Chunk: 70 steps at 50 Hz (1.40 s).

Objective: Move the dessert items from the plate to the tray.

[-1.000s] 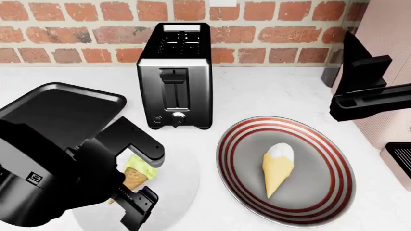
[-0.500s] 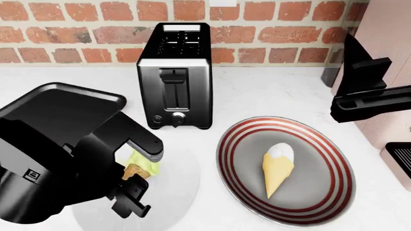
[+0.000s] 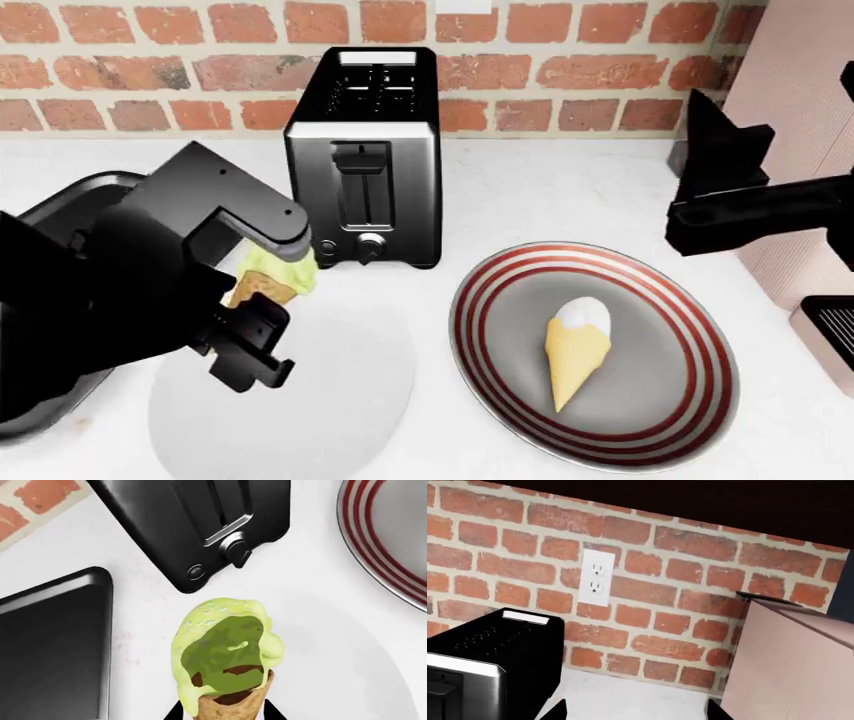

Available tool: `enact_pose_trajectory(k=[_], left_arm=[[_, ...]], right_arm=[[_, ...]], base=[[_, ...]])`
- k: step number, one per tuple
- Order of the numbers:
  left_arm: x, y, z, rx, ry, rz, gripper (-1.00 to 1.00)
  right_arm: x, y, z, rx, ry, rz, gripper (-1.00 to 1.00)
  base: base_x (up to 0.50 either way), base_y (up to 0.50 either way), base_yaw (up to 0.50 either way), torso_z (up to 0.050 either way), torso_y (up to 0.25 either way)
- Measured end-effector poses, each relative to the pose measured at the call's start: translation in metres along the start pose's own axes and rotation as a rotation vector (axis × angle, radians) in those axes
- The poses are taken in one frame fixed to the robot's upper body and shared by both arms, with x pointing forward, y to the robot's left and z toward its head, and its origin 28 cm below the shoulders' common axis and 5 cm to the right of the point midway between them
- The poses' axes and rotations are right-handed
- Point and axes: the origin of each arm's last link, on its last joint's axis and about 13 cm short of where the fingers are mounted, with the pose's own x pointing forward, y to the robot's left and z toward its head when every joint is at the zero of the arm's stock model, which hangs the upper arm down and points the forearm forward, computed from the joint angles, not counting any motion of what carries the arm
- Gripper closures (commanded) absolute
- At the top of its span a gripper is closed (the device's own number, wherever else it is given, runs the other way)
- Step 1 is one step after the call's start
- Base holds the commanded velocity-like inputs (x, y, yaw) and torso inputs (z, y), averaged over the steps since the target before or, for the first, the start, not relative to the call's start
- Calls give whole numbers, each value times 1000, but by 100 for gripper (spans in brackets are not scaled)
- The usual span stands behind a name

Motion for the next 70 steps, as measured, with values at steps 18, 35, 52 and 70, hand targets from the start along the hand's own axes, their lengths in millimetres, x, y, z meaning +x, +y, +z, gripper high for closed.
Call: enact_pose_trajectory(k=[18,35,52,70], left_arm=[[-12,12,13,-1,-62,71,100],[-9,15,15,-4,-64,88,100],[-6,14,13,-5,-57,98,100],[-4,14,10,0,-54,105,100]], right_arm=[[7,10,29,115,277,65,-100],[11,33,40,152,550,24,-100],[19,45,28,207,690,-40,-100],[28,55,5,258,783,-67,-100]], base=[[0,0,0,0,1],[0,0,0,0,0],[0,0,0,0,0],[0,0,0,0,1]])
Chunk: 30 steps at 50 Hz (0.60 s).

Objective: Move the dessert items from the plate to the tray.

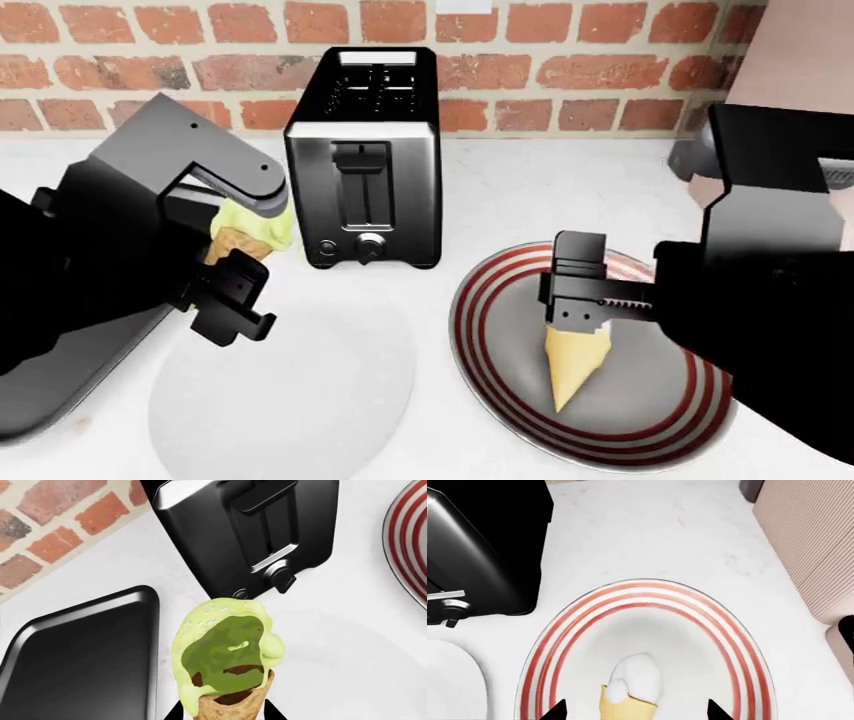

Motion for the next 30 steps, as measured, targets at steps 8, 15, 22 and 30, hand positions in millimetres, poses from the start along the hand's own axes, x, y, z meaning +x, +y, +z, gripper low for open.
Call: enact_pose_trajectory(k=[8,15,22,30], left_arm=[[1,0,0,2,0,2,100],[3,-1,-1,5,1,4,100],[4,-1,-2,5,3,3,100],[5,-1,-3,2,2,2,100]], right_arm=[[10,3,-5,4,29,-7,-100],[17,5,-9,2,47,-17,-100],[24,7,-13,-3,64,-23,-100],[31,9,-18,-6,82,-20,-100]], base=[[0,0,0,0,0],[0,0,0,0,0],[0,0,0,0,0],[0,0,0,0,0]])
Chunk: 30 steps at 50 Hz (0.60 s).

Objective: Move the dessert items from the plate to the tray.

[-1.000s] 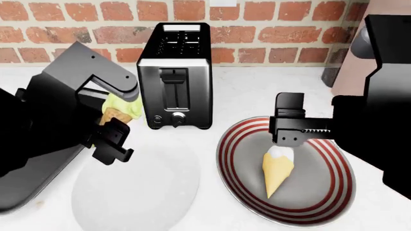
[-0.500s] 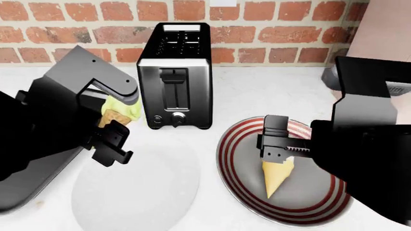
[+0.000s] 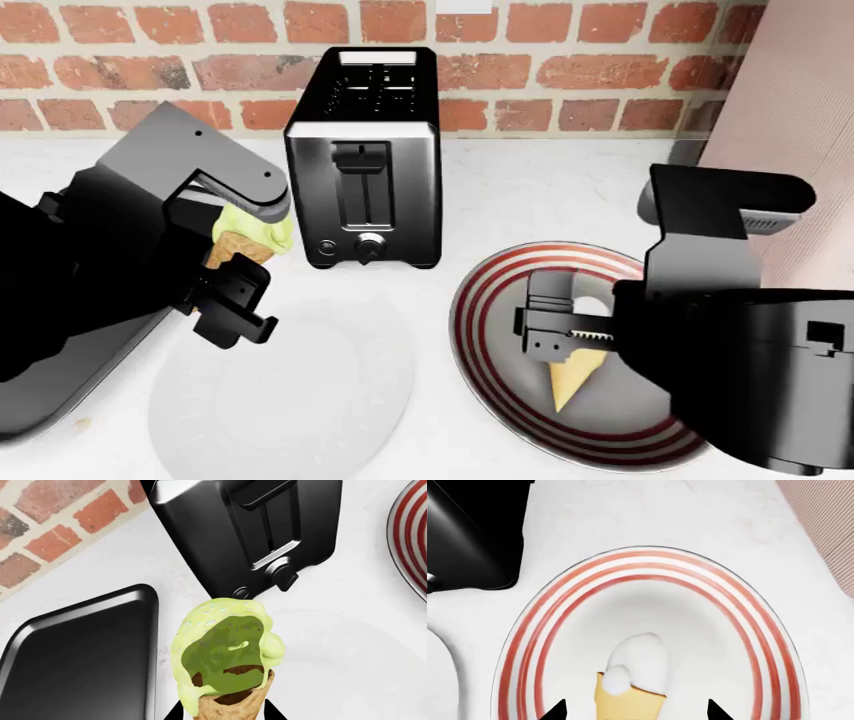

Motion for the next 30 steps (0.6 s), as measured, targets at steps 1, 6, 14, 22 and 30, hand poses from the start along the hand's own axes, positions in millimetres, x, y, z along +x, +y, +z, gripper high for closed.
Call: enact_pose_trajectory(k=[1,6,14,22,30], left_arm=[[0,0,0,0,0,0,100],[0,0,-1,-1,-1,0,100],[1,0,-1,0,-2,-1,100],[2,0,-2,0,-4,-3,100],[3,0,-4,-2,-5,-5,100]], right_arm=[[1,0,-1,-1,2,0,-100],[6,1,-4,-3,15,1,-100],[15,2,-9,-8,31,9,-100],[21,4,-13,-16,41,13,-100],[26,6,-16,-22,44,18,-100]], base=[[0,0,0,0,0],[0,0,0,0,0],[0,0,0,0,1],[0,0,0,0,0],[0,0,0,0,0]])
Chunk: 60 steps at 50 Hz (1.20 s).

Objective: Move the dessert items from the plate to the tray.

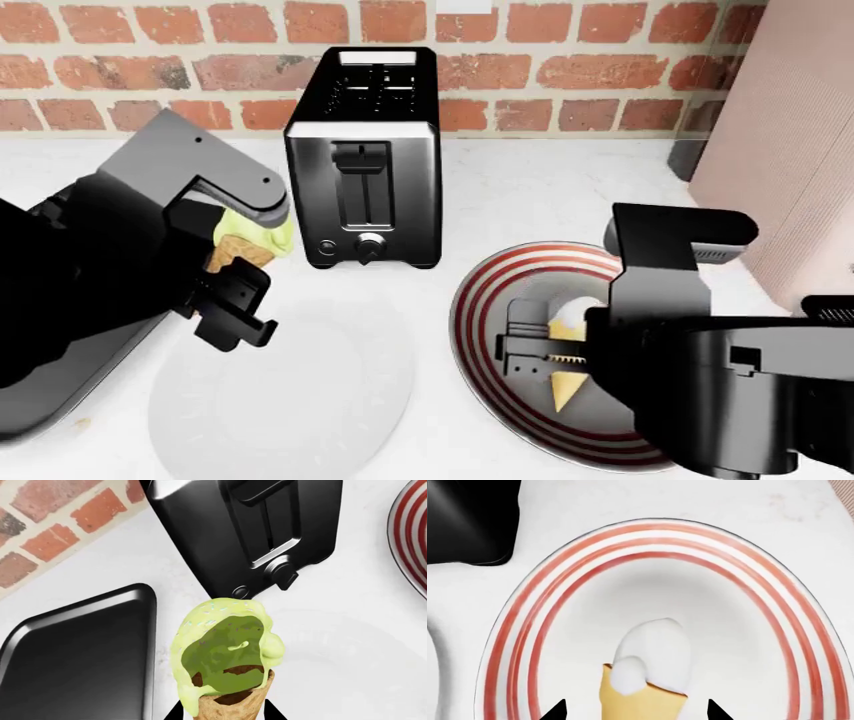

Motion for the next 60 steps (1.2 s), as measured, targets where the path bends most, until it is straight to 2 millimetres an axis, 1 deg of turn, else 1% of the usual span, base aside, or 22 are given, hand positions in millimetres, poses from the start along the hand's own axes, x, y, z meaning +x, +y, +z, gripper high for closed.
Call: enact_pose_trajectory(k=[22,42,43,50,60], left_arm=[[1,1,-3,-5,3,2,100],[4,0,-5,-6,8,0,100],[4,0,-5,-6,9,-1,100],[6,0,-6,-5,11,-4,100],[7,-1,-7,-7,13,-5,100]], right_arm=[[14,2,-7,-11,27,-9,-100],[22,2,-12,-21,45,-13,-100],[23,2,-12,-21,46,-13,100],[21,1,-12,-27,39,-17,100],[7,1,-5,-45,-2,-6,100]], base=[[0,0,0,0,0],[0,0,0,0,0],[0,0,0,0,0],[0,0,0,0,0],[0,0,0,0,1]])
